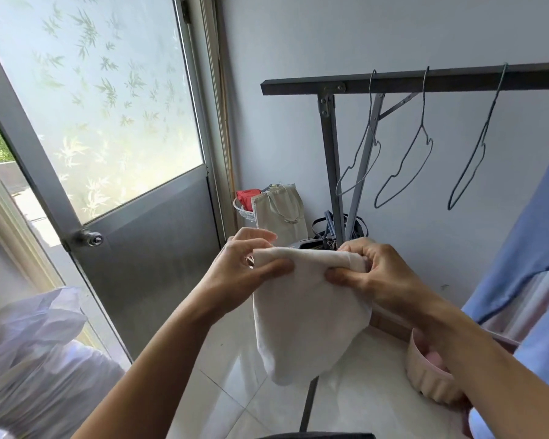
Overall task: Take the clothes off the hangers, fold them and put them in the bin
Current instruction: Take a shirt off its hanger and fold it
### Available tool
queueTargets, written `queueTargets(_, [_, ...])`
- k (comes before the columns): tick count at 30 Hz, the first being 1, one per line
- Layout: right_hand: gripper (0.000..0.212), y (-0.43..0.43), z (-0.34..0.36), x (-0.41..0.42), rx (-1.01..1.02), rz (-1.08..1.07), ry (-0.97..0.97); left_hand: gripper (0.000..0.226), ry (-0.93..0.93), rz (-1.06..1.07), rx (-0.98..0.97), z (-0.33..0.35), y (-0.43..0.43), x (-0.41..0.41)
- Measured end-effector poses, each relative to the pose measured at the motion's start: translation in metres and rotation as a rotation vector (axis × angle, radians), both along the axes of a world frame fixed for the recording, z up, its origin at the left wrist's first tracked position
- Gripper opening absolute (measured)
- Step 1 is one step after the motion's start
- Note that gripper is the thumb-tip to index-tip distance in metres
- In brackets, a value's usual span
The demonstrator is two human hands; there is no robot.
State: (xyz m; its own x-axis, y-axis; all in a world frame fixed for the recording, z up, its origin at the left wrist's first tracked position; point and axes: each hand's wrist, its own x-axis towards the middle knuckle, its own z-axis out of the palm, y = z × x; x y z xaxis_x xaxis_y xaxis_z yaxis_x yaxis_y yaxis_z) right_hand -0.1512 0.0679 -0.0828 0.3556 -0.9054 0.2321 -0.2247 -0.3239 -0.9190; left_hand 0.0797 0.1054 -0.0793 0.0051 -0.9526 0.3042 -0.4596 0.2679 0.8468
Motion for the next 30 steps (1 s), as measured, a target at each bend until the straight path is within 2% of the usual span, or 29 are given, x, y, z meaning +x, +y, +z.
queueTargets(2, [0.023,0.001,0.001,0.000,0.090,0.049,-0.132,0.027,0.310,-0.124,0.080,-0.004,0.002,-0.002])
queueTargets(5, [0.028,0.004,-0.001,0.004,0.223,0.093,-0.313,0.030,0.487,-0.049,0.049,-0.009,0.000,-0.013])
queueTargets(8, [0.034,0.004,-0.008,0.008,0.326,0.054,-0.444,0.024,0.498,0.097,-0.040,-0.009,-0.004,-0.028])
queueTargets(12, [0.050,0.007,-0.019,0.005,0.425,0.185,-0.488,0.021,0.503,0.153,-0.084,-0.007,-0.009,-0.035])
queueTargets(16, [0.019,0.008,-0.021,0.008,0.446,0.119,-0.417,0.029,0.463,0.166,-0.095,-0.006,-0.014,-0.032])
queueTargets(20, [0.015,0.003,-0.015,0.011,0.466,0.001,-0.452,0.054,0.577,0.077,0.056,-0.011,-0.018,-0.024])
queueTargets(22, [0.022,0.000,-0.013,0.010,0.476,-0.049,-0.465,0.061,0.577,-0.055,0.188,-0.019,-0.015,-0.018])
queueTargets(25, [0.032,-0.006,-0.009,0.007,0.531,-0.064,-0.524,0.057,0.543,-0.169,0.307,-0.033,-0.009,-0.015])
queueTargets(27, [0.041,-0.007,-0.008,0.004,0.598,0.009,-0.644,0.045,0.615,-0.095,0.291,-0.035,-0.009,-0.017])
queueTargets(30, [0.064,-0.005,-0.014,0.001,0.623,0.232,-0.769,0.043,0.669,-0.001,0.197,-0.031,-0.011,-0.022])
